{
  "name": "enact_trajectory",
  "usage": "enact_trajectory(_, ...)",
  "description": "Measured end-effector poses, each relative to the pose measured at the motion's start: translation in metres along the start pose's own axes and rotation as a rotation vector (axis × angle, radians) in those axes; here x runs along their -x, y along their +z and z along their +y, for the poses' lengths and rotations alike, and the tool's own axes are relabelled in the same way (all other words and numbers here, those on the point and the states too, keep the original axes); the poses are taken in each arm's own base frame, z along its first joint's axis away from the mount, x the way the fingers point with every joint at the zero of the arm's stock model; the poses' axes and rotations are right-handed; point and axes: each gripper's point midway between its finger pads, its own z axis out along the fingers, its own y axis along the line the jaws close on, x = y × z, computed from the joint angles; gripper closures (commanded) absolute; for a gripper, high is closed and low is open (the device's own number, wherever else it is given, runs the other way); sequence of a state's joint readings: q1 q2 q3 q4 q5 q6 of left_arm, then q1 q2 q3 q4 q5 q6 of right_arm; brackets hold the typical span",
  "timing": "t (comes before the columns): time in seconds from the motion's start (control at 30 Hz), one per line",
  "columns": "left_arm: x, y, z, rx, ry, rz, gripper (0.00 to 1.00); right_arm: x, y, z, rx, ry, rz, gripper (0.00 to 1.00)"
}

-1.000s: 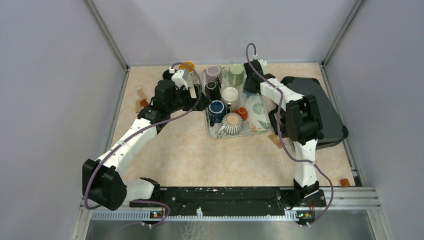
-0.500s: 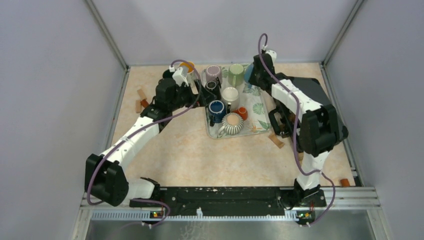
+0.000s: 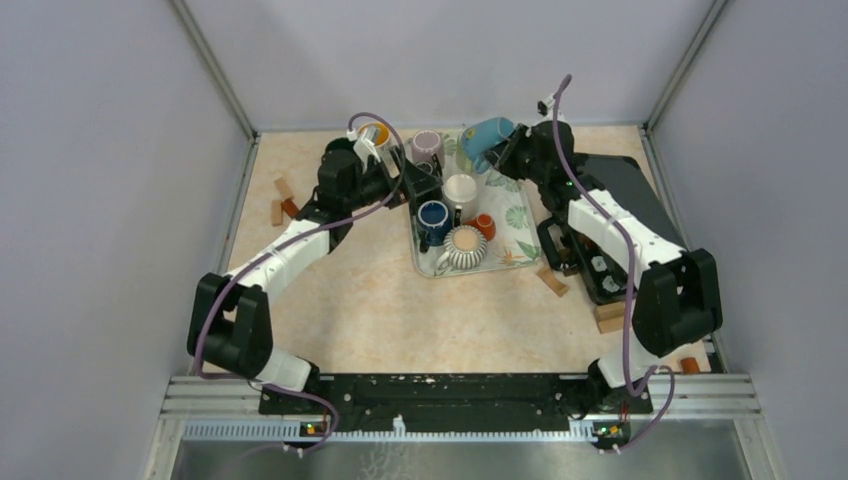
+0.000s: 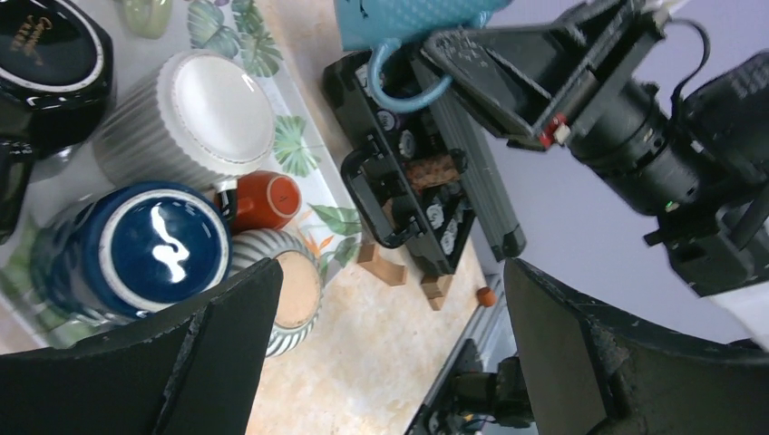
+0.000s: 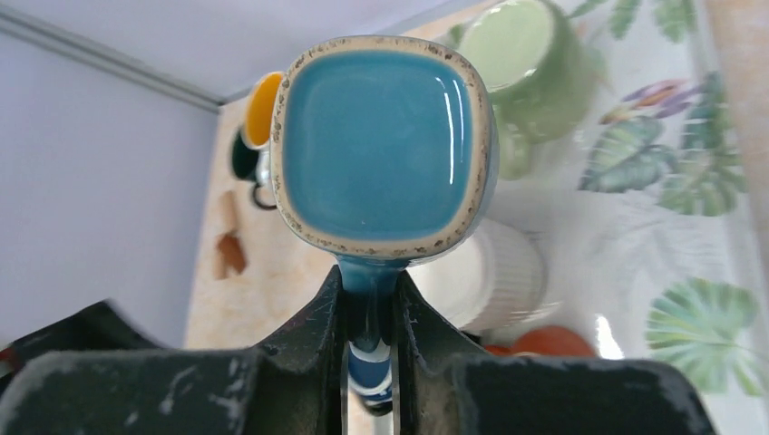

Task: Turn the mug right side up
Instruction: Turn over the cup on the tray.

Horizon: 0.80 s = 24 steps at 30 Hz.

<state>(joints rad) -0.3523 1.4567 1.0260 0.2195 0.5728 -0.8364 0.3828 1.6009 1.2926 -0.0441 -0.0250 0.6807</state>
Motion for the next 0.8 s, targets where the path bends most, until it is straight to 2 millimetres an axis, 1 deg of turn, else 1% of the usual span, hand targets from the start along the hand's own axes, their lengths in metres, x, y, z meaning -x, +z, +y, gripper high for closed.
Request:
enact_trajectory(0.1, 0.001, 0.005, -0.001, -0.040, -0.040, 0.009, 0.02, -0.005, -0.010, 0.023, 0.137, 0.078, 0.003, 1.00)
enact_trajectory(0.13, 0.002, 0.006, -0.002, -0.053, -0.050, 0.011, 0.02, -0.006, -0.011, 0.025, 0.148, 0.084, 0.006, 1.00)
enact_trajectory(0.2, 0.003, 0.008, -0.007, -0.084, -0.069, 0.013, 0.01, -0.010, -0.015, 0.035, 0.217, 0.127, 0.014, 1.00)
enact_trajectory(0.37, 0.006, 0.009, -0.020, -0.156, -0.092, 0.015, 0.02, -0.022, -0.023, 0.054, 0.342, 0.212, 0.051, 1.00)
enact_trajectory(0.53, 0.003, 0.008, -0.027, -0.208, -0.133, 0.018, 0.02, -0.018, -0.036, 0.082, 0.482, 0.286, 0.062, 1.00)
enact_trajectory(0.67, 0.002, 0.009, -0.027, -0.228, -0.165, 0.025, 0.03, -0.013, -0.046, 0.105, 0.585, 0.314, 0.060, 1.00)
enact_trajectory(0.8, 0.001, 0.009, -0.029, -0.252, -0.192, 0.027, 0.07, -0.019, -0.051, 0.121, 0.644, 0.326, 0.080, 1.00)
